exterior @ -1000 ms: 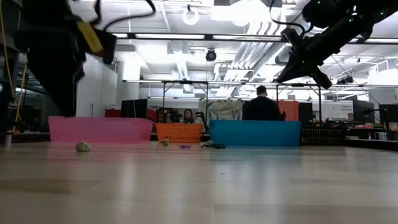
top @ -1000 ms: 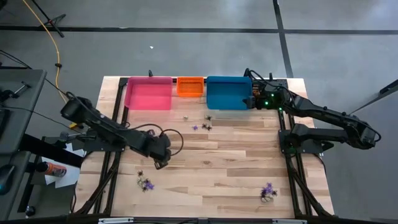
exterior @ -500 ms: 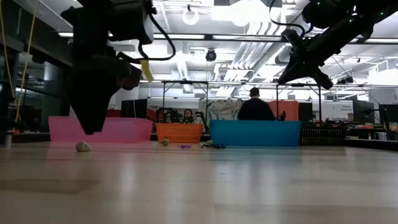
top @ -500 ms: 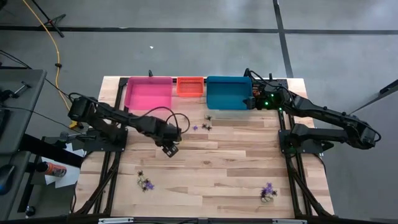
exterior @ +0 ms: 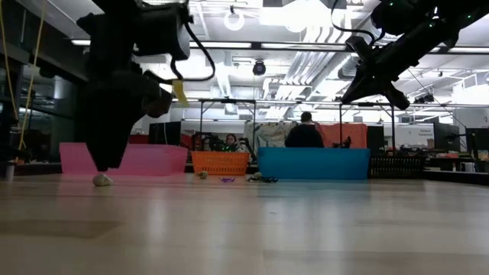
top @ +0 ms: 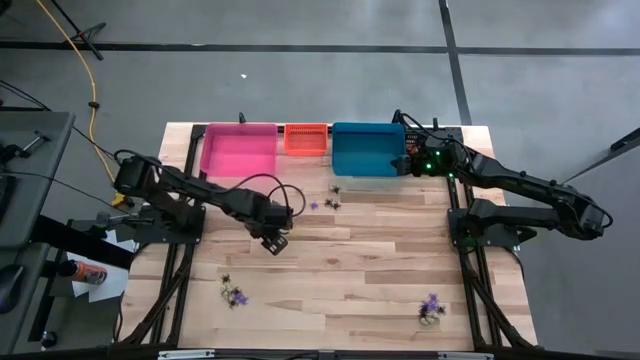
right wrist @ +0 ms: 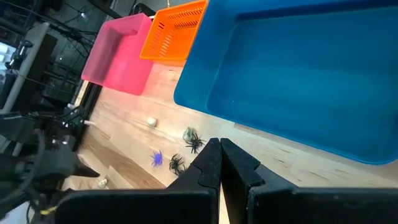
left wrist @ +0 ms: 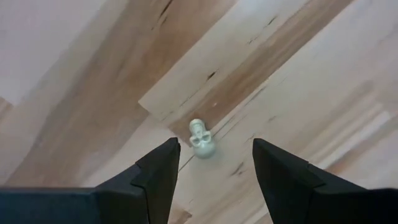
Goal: Sort Halloween decoration
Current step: Put the white skull toy into the pink bin
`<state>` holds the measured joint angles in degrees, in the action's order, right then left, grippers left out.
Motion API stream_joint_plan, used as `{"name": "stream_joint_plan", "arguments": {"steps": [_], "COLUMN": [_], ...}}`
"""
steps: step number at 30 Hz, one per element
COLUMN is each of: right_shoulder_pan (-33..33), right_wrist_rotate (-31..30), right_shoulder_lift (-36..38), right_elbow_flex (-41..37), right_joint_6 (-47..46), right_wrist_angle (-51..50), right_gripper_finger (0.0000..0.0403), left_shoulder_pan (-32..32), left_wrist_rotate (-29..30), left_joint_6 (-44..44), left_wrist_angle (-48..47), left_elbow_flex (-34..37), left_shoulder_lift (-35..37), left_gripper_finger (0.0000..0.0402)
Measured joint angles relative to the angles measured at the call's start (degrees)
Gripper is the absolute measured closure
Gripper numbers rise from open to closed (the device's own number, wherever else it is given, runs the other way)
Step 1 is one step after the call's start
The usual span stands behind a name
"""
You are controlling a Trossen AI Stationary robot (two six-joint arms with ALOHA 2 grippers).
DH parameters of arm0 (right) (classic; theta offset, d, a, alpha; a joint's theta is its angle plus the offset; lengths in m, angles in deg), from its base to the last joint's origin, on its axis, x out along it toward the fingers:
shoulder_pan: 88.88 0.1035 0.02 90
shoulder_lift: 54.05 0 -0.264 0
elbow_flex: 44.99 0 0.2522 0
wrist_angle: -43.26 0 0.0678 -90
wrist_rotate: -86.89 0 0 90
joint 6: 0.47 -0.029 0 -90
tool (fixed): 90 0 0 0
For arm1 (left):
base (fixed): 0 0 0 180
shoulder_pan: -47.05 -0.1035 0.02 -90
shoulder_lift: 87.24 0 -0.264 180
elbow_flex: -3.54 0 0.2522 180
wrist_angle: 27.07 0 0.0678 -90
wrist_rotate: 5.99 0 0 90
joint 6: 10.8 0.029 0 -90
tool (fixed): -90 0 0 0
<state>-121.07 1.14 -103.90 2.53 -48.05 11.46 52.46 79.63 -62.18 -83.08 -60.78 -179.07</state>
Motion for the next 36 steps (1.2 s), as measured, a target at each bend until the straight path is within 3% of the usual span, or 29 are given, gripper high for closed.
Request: {"name": "stream_joint_plan", "arguments": {"steps": [8,14,26,36], "right_shoulder_pan": [-0.02,0.00,0.00,-0.02], "right_wrist_rotate": [-0.02,0.00,-1.29,-1.42], "right_shoulder_lift": [-0.02,-0.02,-0.02,-0.02], "right_elbow_flex": [0.00,0.00,0.00,0.00], "right_joint_6": [-0.38,-0.38,-0.36,-0.37], "right_wrist_angle": [-0.11,-0.11,-0.11,-0.11], "right_gripper_finger": [0.0402,0.0402,0.0402,0.0402], "left_shoulder_pan": [0.72,0.72,0.57,0.61], "left_wrist_rotate": [-0.15,-0.04,-0.45,0.36], "left_joint_6": [0.07,-1.03,1.68,2.56], "left_wrist_angle": [0.70,0.60,1.43,1.57], "left_elbow_flex": [-0.25,-0.21,-0.10,0.16], "left_shoulder_lift": [-5.58,-5.96,-6.07,-4.10], "left_gripper_finger": [0.0210,0.0230,0.0387,0.0378]}}
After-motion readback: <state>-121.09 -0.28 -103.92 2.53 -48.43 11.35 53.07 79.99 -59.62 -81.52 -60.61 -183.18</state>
